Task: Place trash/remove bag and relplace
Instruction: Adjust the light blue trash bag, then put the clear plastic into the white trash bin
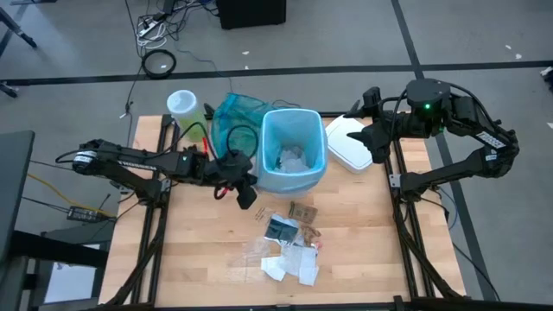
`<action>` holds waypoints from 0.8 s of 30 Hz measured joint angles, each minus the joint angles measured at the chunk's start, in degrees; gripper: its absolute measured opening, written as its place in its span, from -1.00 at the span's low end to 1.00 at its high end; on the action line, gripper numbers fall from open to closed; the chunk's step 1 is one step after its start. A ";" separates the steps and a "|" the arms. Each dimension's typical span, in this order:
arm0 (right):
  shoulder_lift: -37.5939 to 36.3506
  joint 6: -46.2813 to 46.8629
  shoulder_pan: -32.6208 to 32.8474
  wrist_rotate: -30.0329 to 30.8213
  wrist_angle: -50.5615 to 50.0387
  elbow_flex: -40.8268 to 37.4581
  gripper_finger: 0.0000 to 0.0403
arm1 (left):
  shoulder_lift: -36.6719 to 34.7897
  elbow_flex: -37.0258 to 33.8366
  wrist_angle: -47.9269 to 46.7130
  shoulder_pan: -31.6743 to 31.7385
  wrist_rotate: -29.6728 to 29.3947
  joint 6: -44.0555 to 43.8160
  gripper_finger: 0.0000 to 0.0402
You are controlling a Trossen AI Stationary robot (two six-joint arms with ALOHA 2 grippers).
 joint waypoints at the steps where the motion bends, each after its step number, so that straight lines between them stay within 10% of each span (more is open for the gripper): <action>1: 0.01 -0.01 -0.02 0.00 0.00 0.00 0.14 | -0.02 0.00 -0.01 -0.34 -0.24 -0.42 -0.96; 14: 0.01 -0.03 -0.01 0.31 0.02 0.00 0.14 | -0.69 7.98 -2.65 -1.21 -15.03 5.57 -0.96; 24: 0.01 -0.05 -0.02 0.30 -0.17 0.00 0.14 | -1.04 9.25 -6.90 -9.22 -5.31 -0.26 -0.96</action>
